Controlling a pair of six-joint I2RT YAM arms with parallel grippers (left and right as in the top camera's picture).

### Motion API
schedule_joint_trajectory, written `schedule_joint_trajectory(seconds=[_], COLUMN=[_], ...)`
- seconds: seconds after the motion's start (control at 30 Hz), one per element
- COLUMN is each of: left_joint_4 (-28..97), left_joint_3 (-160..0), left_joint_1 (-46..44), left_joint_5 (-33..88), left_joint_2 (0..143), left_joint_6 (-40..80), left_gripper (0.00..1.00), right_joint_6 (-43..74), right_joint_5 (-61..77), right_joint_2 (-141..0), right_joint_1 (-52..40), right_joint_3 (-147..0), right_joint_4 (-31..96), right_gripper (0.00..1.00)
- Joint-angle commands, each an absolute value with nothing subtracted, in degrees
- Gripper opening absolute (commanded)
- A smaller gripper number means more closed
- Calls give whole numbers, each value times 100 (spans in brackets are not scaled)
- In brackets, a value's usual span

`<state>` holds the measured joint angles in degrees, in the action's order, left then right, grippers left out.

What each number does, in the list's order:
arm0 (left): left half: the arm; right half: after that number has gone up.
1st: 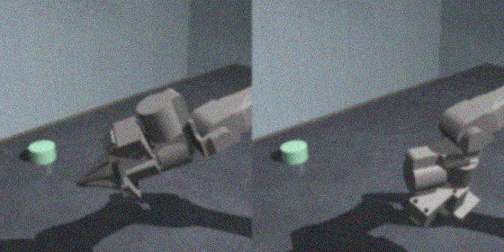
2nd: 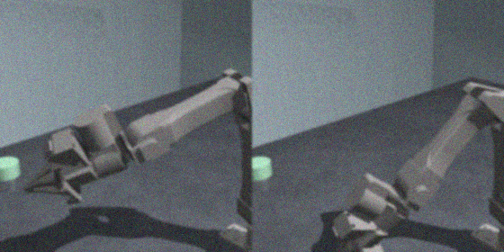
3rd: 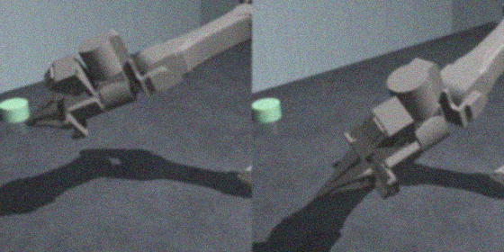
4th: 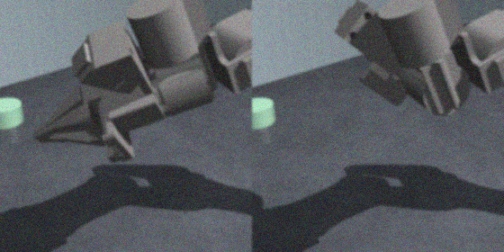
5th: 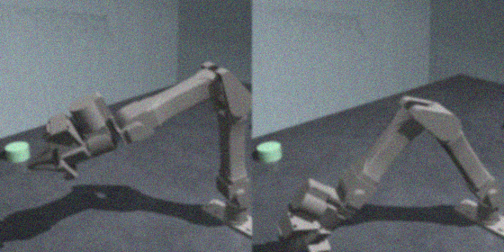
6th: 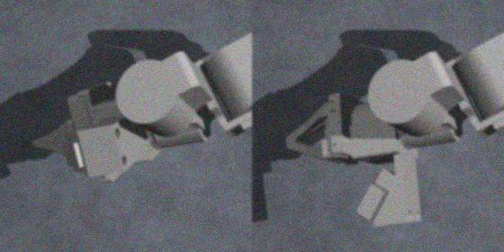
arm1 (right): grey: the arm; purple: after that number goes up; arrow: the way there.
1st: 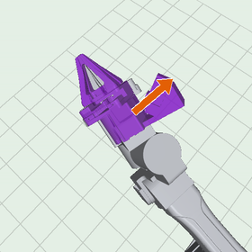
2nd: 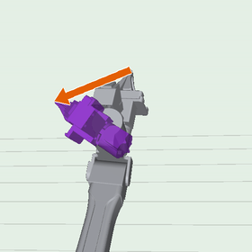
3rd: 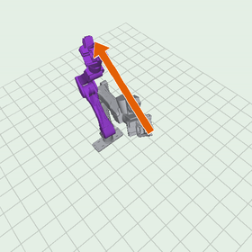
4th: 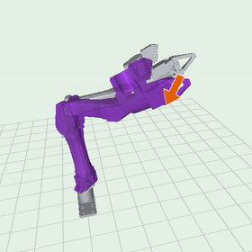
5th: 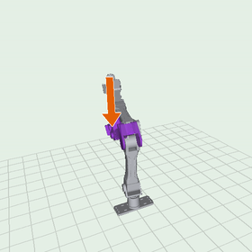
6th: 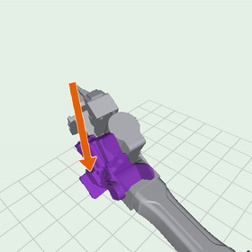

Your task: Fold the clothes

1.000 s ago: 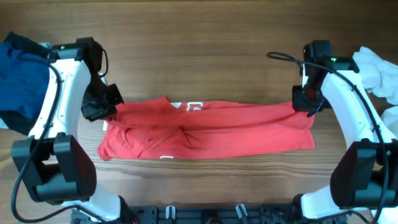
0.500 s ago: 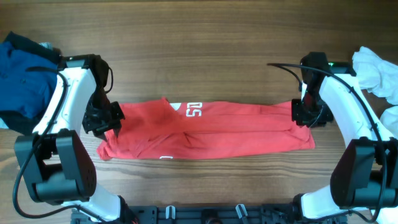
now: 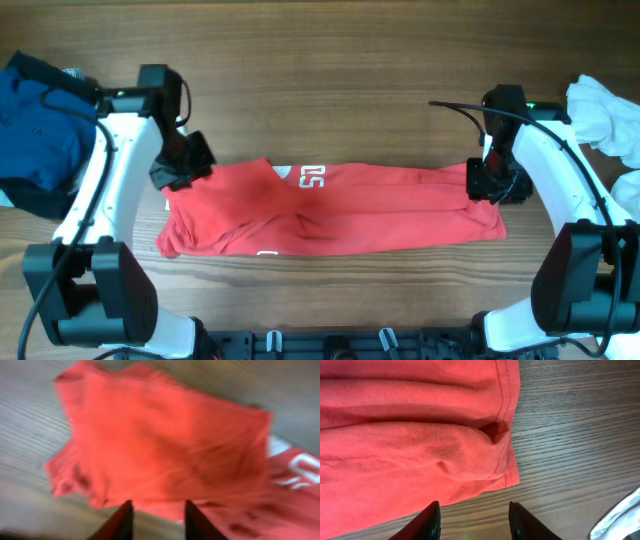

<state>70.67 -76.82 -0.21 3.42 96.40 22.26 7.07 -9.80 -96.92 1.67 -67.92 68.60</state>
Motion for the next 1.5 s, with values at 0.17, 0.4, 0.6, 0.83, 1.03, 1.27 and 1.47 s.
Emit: schedule_joint_trajectory(seconds=[0.17,0.4,0.6,0.83,1.03,1.27,1.47], left_joint_4=[5577,5009,4672,4578,4580,4834,5780], left_joint_3=[-7747,-7747,-7747,-7747,-7747,-7749,-7749], left_joint_1=[-1129,-1243,-1251,-1444,-1507,-1500,-1520], left_joint_5=[659,727,722,593,357,357,355], left_joint_2=[9942,11091,11349,11620,11734,11633,10363], left_joint_6=[3398,3800,3798,3800,3800,3778,3776], left_gripper=[48,51,51,50,39,4,4], right_joint_6=[803,803,803,803,803,803,801], right_joint_5=[-847,-847,-847,-847,-847,-847,-849], right_joint_2=[-9767,-9767,-9767,-9767,-9767,-9767,-9767], right_joint_1=[191,191,191,191,191,191,191], right_joint_3=[-6775,-6775,-6775,-6775,-6775,-6775,-6775], right_joint_4=[6755,6753,6748,6753,6755,6753,6744], right_gripper=[46,46,46,46,46,46,46])
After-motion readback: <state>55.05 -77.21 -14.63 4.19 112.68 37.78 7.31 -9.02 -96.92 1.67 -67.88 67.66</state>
